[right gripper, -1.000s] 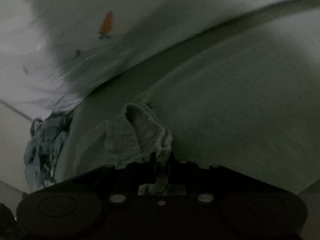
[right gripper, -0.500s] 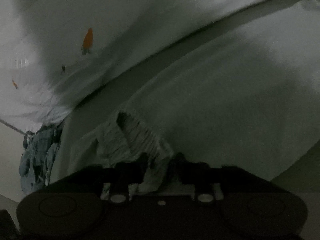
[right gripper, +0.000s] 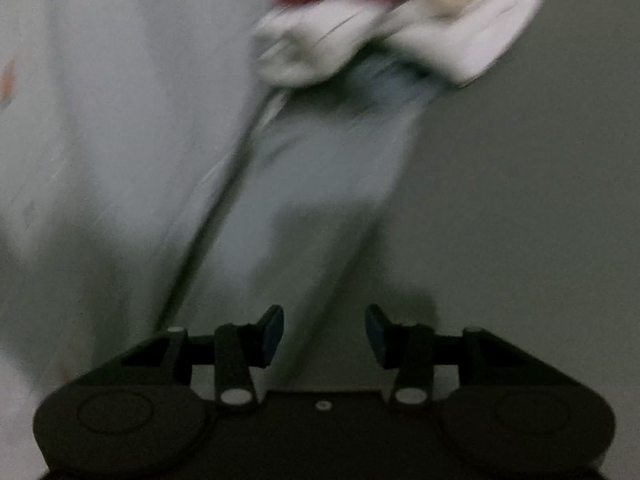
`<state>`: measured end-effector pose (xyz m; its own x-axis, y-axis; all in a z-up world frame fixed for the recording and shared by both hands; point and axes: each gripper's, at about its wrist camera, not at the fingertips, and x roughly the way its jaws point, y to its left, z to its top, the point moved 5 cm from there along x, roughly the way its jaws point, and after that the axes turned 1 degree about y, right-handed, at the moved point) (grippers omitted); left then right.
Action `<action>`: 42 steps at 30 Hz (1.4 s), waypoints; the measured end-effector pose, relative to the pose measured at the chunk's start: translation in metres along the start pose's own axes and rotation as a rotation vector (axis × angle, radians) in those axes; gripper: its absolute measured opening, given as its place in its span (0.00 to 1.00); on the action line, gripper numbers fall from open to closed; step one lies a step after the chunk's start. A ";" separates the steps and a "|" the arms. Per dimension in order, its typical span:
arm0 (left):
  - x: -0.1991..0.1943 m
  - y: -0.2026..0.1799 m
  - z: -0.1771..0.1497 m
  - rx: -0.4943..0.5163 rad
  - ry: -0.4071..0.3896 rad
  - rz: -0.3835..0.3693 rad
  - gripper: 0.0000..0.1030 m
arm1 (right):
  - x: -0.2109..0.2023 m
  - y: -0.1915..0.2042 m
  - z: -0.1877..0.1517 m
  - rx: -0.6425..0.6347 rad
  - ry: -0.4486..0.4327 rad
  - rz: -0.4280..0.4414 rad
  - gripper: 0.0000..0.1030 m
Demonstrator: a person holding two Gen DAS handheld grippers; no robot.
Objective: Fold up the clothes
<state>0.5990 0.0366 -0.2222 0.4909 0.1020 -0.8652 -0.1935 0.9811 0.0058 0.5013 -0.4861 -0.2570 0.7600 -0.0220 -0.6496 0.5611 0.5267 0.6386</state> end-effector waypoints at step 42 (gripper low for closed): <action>0.054 -0.002 -0.011 0.037 0.082 0.014 1.00 | 0.106 0.034 0.014 0.593 0.227 0.759 0.07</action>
<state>0.6168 0.0384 -0.2742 0.4167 0.1032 -0.9031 -0.1674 0.9853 0.0353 0.6054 -0.4825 -0.2985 0.9397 0.3418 -0.0066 0.0719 -0.1786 0.9813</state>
